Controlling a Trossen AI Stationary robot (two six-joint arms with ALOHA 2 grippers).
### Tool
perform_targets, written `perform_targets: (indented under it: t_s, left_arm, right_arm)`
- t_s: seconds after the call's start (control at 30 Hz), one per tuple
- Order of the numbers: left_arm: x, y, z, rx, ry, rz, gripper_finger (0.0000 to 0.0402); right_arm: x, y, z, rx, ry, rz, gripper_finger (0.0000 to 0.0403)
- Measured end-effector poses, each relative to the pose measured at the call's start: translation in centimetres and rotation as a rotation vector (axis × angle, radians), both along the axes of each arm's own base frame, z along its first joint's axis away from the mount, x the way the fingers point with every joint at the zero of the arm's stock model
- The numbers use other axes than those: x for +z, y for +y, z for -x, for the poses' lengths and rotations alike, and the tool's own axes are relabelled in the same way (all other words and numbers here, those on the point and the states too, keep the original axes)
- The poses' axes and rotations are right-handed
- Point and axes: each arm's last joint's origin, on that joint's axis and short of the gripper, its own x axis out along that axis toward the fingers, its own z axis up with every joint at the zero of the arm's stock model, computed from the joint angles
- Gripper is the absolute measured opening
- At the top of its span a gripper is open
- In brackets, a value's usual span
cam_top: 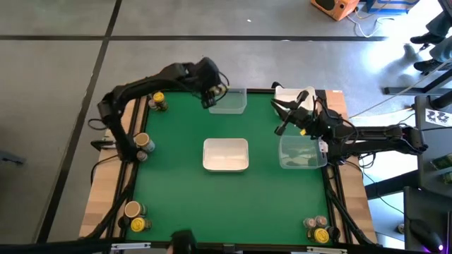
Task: Sort spices by type
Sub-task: Put the middle yellow seasoning bottle into the top transparent bin
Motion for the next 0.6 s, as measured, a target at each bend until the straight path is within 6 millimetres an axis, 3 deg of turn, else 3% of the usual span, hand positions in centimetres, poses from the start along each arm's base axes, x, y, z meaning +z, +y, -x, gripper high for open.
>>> perform_targets:
  t_s: [0.27, 0.6]
  left_arm:
    - [-3.9, 5.4, -0.4, 0.035, 0.027, 0.137, 0.0221]
    - [-8.0, 8.2, -1.2, 0.078, 0.087, 0.201, 0.0221]
  right_arm:
    - [0.0, -0.8, 0.2, -0.027, -0.004, 0.006, 0.0039]
    - [0.1, -1.5, 0.4, -0.057, -0.004, 0.007, 0.0039]
